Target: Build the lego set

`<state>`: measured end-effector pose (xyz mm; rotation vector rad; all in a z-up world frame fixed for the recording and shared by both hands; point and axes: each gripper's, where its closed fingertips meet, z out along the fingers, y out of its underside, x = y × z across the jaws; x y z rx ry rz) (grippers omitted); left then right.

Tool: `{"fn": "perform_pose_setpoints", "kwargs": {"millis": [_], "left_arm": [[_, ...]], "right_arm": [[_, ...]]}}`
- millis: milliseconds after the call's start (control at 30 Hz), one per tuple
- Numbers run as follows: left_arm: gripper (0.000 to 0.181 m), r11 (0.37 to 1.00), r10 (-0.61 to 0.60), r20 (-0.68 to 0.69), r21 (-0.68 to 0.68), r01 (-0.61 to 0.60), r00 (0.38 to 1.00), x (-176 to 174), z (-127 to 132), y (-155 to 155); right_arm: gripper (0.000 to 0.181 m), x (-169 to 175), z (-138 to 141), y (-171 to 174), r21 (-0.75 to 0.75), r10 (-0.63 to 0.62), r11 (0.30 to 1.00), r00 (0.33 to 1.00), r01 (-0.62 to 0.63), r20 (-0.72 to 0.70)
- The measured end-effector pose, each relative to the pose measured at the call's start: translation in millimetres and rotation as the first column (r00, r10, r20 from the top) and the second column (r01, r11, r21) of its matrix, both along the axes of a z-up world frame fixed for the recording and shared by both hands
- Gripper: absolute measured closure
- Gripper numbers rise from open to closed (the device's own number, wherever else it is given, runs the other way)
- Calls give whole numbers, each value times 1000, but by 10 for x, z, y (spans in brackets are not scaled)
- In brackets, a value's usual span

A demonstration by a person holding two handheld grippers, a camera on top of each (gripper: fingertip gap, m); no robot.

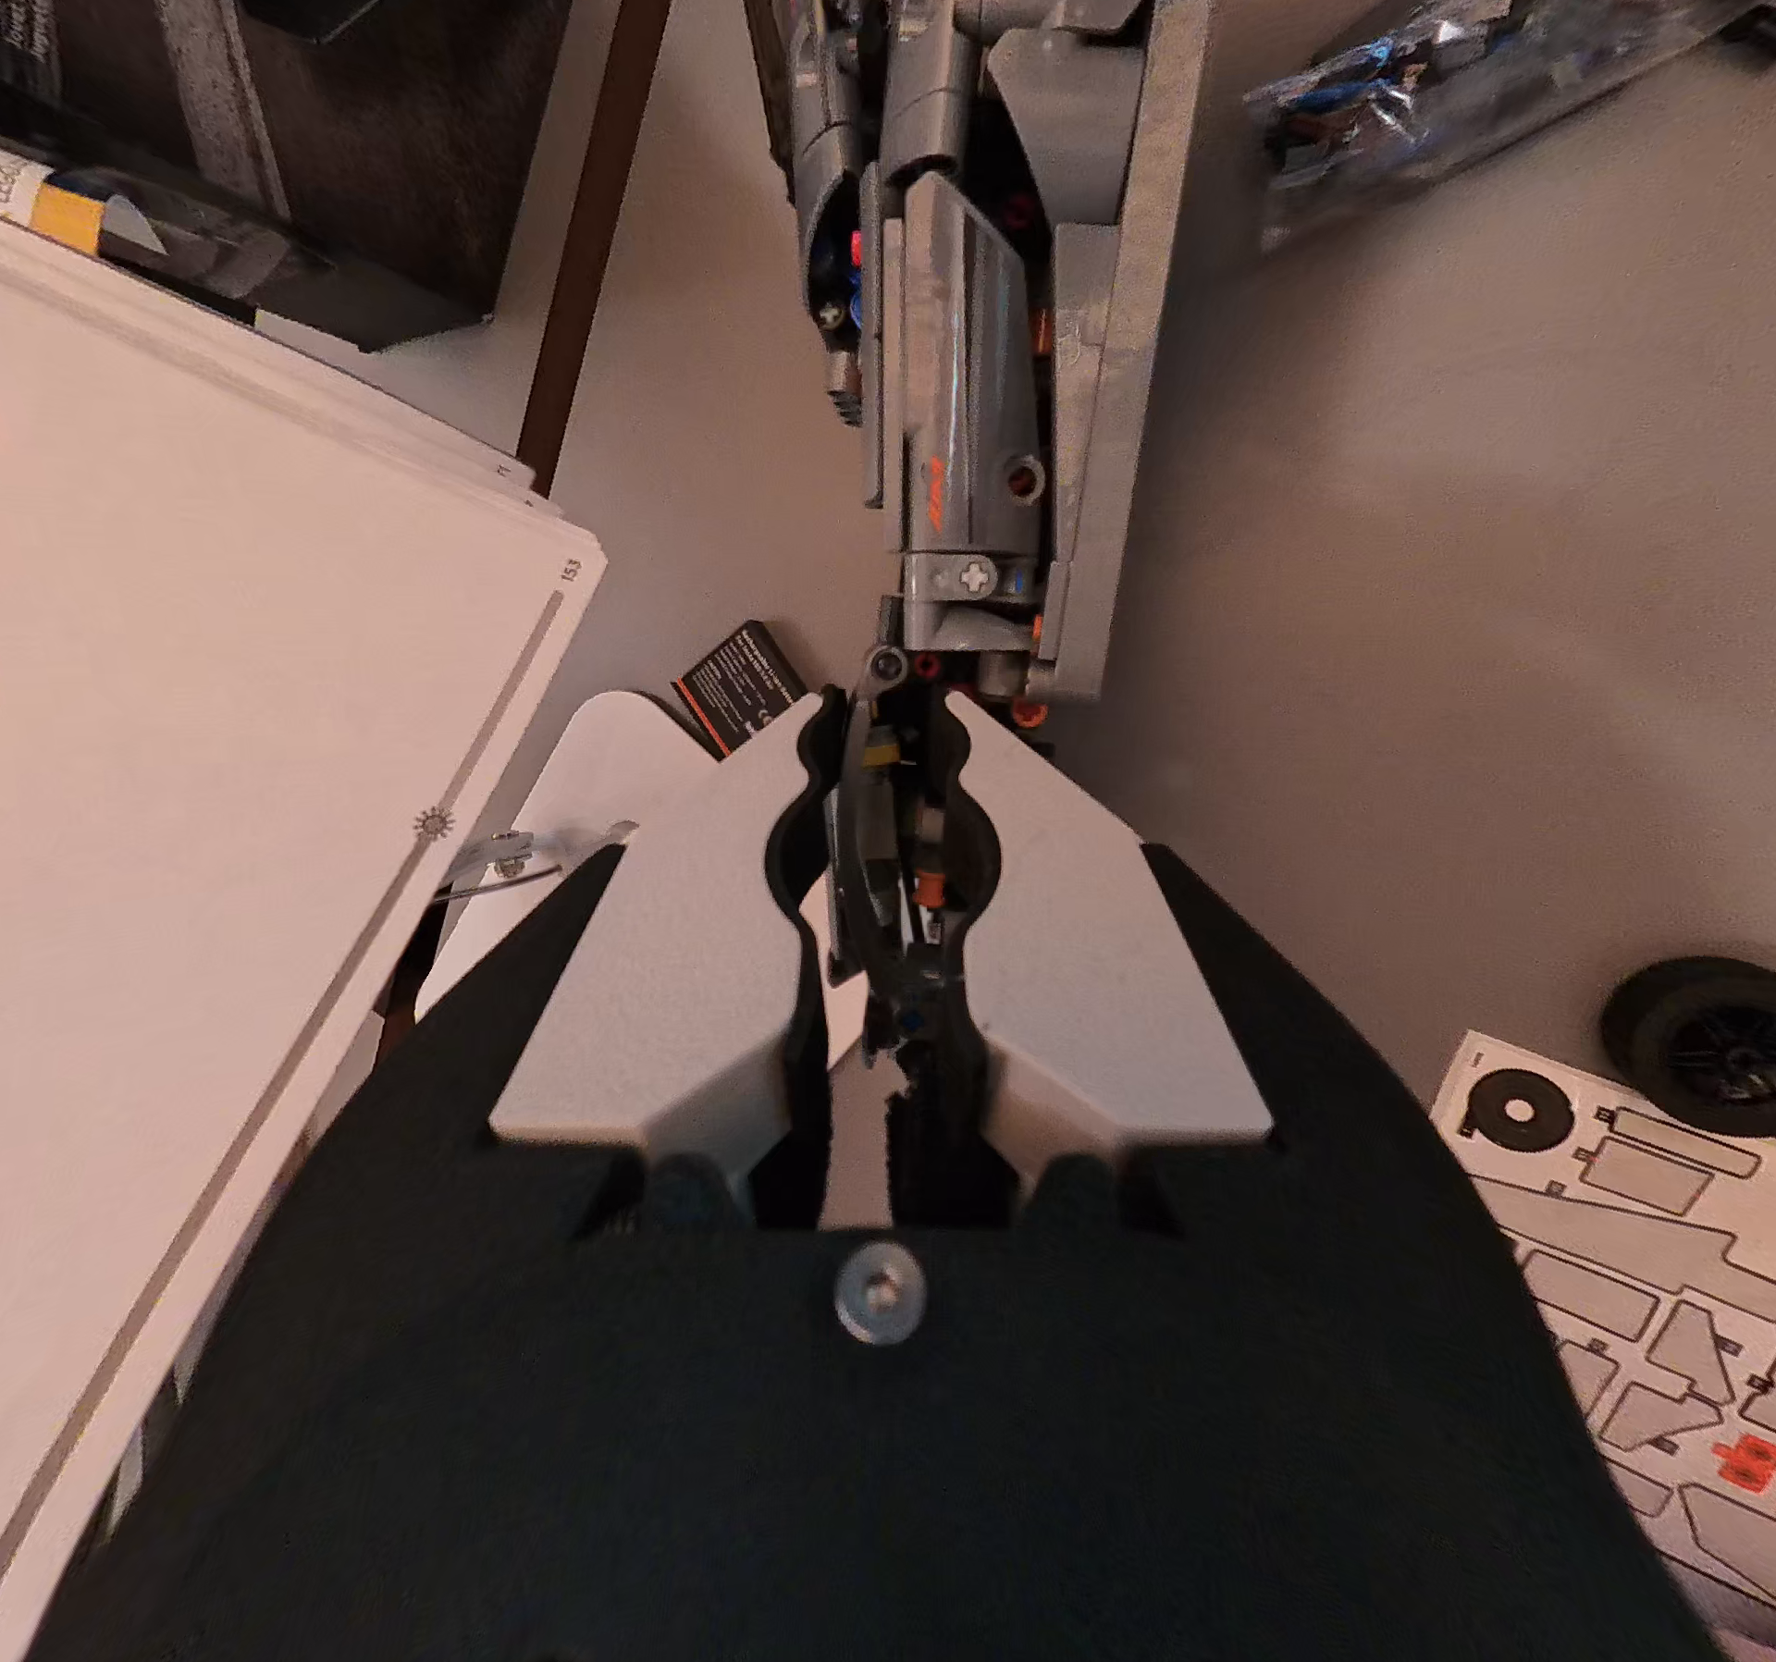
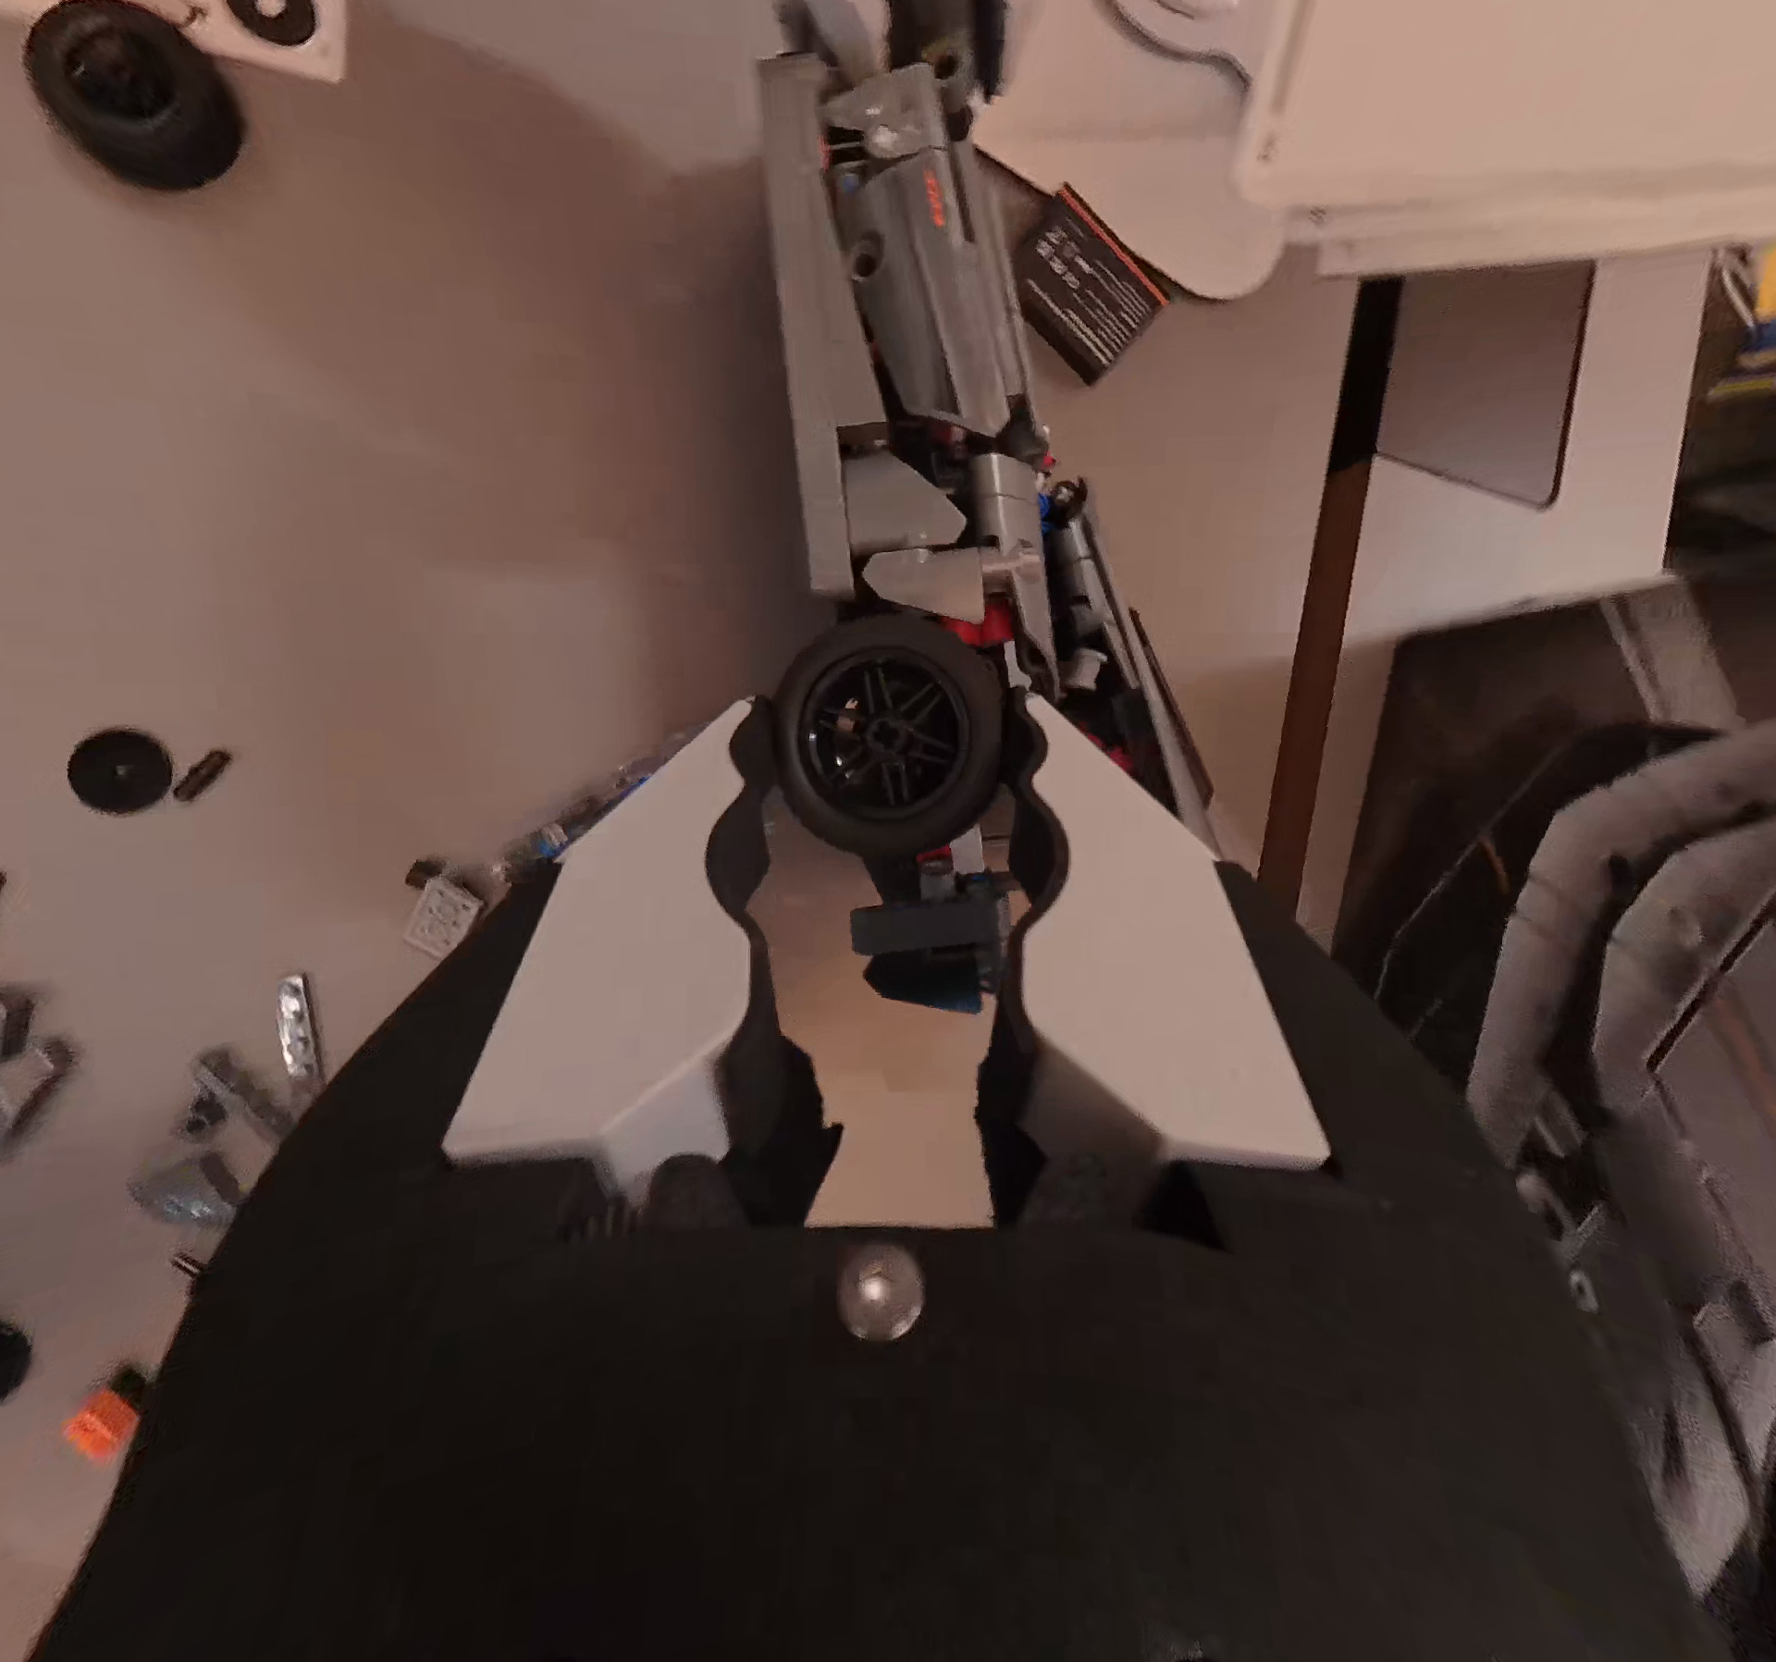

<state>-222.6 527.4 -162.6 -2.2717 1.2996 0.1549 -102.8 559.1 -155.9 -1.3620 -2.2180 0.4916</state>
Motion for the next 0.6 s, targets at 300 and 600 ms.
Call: {"fn": "perform_pose_setpoints", "kwargs": {"millis": [300, 600], "left_arm": [[165, 1000, 1, 37, -13, 0, 999, -21, -3, 36], [165, 1000, 5, 42, -14, -5, 999, -27, -5, 50]], "right_arm": [[130, -9, -23, 86, 49, -84, 995, 996, 83, 23], [131, 26, -57, 115, 64, -103, 993, 991, 97, 91]]}}
